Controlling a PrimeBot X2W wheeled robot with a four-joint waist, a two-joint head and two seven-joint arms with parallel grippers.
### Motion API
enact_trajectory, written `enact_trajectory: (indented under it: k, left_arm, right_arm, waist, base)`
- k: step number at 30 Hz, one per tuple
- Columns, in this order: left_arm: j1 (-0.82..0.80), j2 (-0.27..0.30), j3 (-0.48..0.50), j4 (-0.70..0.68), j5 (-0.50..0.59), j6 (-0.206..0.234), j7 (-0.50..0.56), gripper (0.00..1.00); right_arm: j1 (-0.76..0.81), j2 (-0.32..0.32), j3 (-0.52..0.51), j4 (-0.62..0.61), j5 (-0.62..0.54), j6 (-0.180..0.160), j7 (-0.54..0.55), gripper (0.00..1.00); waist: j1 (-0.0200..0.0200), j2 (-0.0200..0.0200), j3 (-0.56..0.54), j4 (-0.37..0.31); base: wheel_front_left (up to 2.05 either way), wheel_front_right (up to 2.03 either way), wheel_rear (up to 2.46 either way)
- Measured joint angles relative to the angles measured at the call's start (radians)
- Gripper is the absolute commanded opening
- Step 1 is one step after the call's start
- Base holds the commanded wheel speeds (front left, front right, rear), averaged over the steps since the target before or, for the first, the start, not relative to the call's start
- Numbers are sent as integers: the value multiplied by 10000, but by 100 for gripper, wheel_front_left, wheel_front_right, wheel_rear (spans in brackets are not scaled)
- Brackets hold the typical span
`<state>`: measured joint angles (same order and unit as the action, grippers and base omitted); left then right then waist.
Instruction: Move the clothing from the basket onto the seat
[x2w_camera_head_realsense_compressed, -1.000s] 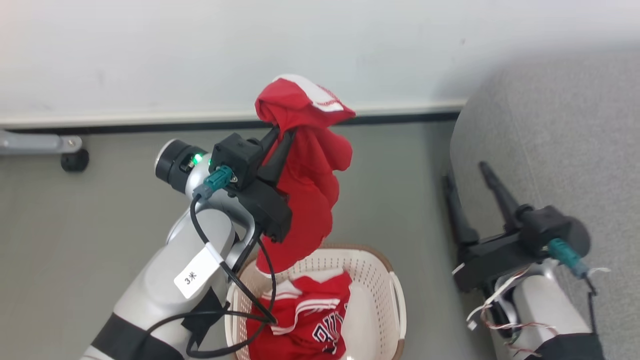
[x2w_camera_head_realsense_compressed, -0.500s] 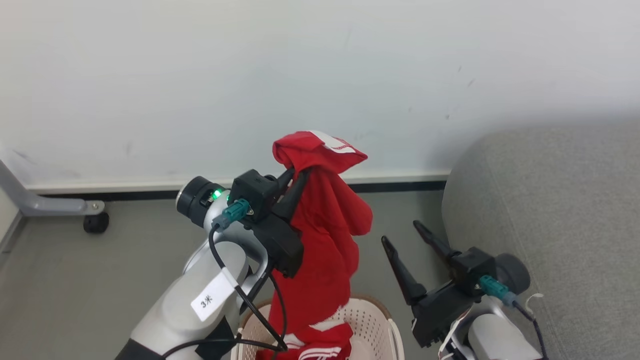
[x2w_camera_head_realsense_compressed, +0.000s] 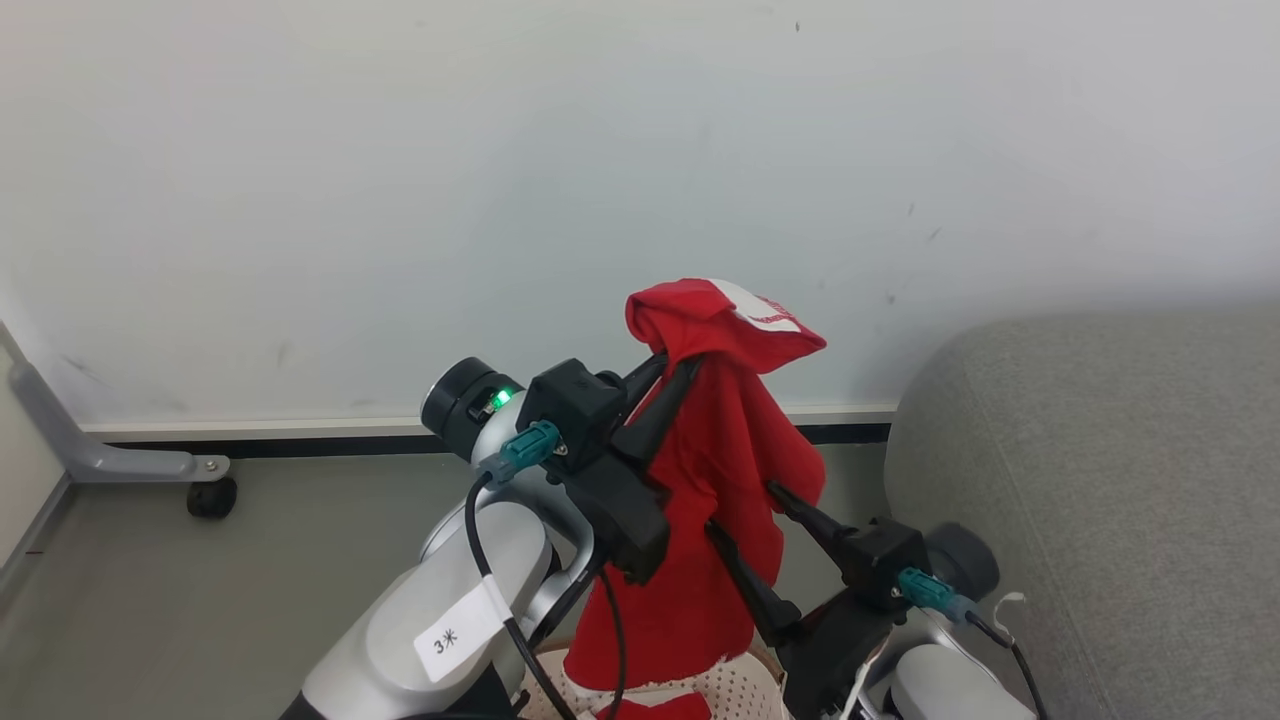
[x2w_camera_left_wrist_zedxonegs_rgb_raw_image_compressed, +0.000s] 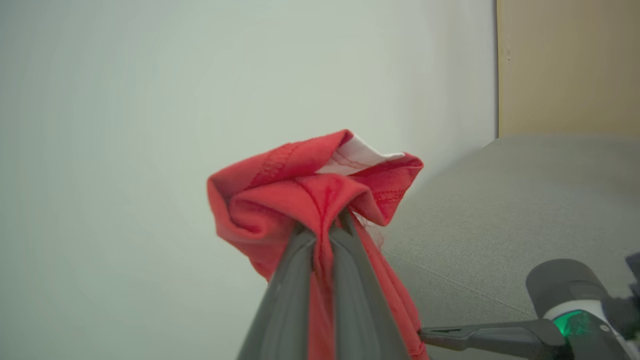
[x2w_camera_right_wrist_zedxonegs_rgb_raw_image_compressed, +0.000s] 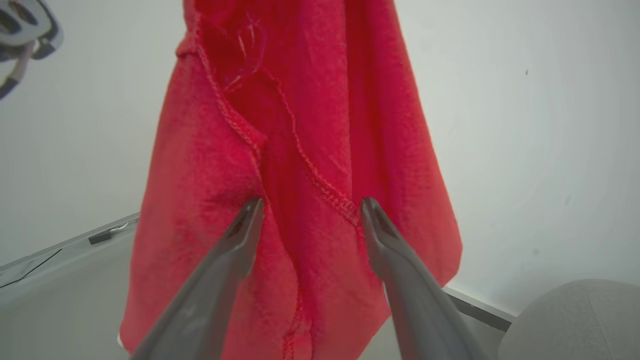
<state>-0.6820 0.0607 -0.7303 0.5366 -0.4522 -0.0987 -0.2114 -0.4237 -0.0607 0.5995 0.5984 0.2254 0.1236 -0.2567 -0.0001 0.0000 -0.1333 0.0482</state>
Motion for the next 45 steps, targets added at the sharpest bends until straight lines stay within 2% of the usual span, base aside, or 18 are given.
enact_trajectory:
  k: [12, 13, 14, 15, 16, 20, 24, 25, 27, 29, 30, 33, 45]
  left_arm:
    - [196, -17, -163, -924, -309, -65, 401, 0]
    - [197, -17, -165, -965, -314, -65, 430, 0]
    - [202, -17, -167, -1005, -316, -59, 449, 0]
    - [207, -17, -165, -1037, -322, -58, 508, 0]
    - [221, -17, -163, -1064, -326, -54, 525, 0]
    - [377, 17, -98, -1104, -422, 67, 637, 0]
    - [618, 328, 165, -1103, -485, 290, 660, 0]
    - [691, 408, 234, -1095, -491, 324, 660, 31]
    - [827, 502, 324, -1045, -558, 387, 660, 49]
    - [985, 562, 414, -1032, -577, 476, 660, 97]
    - [1047, 593, 439, -1022, -585, 487, 658, 100]
    - [1267, 669, 545, -1007, -704, 570, 642, 100]
    - [2270, 763, 744, -1057, -1087, 821, 280, 100]
  right_arm:
    - [-939, -8, 984, 888, 589, 0, 0, 100]
    - [-988, -6, 1072, 901, 700, 0, 0, 49]
    - [-1028, -2, 1147, 907, 840, 0, 0, 38]
    - [-1057, -2, 1204, 928, 918, 0, 0, 15]
    - [-1089, -2, 1256, 959, 957, 0, 0, 0]
    - [-1243, -4, 1346, 1034, 1170, 2, 0, 0]
    - [-1284, 2, 1365, 1149, 1406, 10, 0, 0]
    - [-1303, 0, 1317, 1183, 1452, 10, 0, 0]
    - [-1356, 2, 1141, 1279, 1457, 10, 0, 0]
    - [-1384, -2, 953, 1333, 1457, 10, 0, 0]
    - [-1384, -6, 865, 1335, 1465, 10, 0, 0]
    - [-1384, -94, 642, 1319, 1532, 10, 0, 0]
    - [-1334, -1212, -291, 865, 1615, -67, 0, 0]
  waist:
    - [1, 0, 13, 201]
    - [0, 0, 22, 218]
    - [1, 0, 32, 235]
    - [0, 0, 42, 249]
    - [0, 0, 54, 261]
    - [1, 0, 101, 278]
    - [1, 0, 149, 183]
    - [1, 1, 162, 146]
    - [1, 0, 187, 66]
    - [0, 0, 210, -26]
    - [1, 0, 221, -73]
    - [1, 1, 252, -235]
    - [1, 1, 308, -993]
  base:
    - [0, 0, 0]
    - [0, 0, 0]
    - [0, 0, 0]
    - [0, 0, 0]
    - [0, 0, 0]
    - [0, 0, 0]
    - [0, 0, 0]
    - [0, 0, 0]
    - [0, 0, 0]
    - [0, 0, 0]
    - [0, 0, 0]
    - [0, 0, 0]
    - [0, 0, 0]
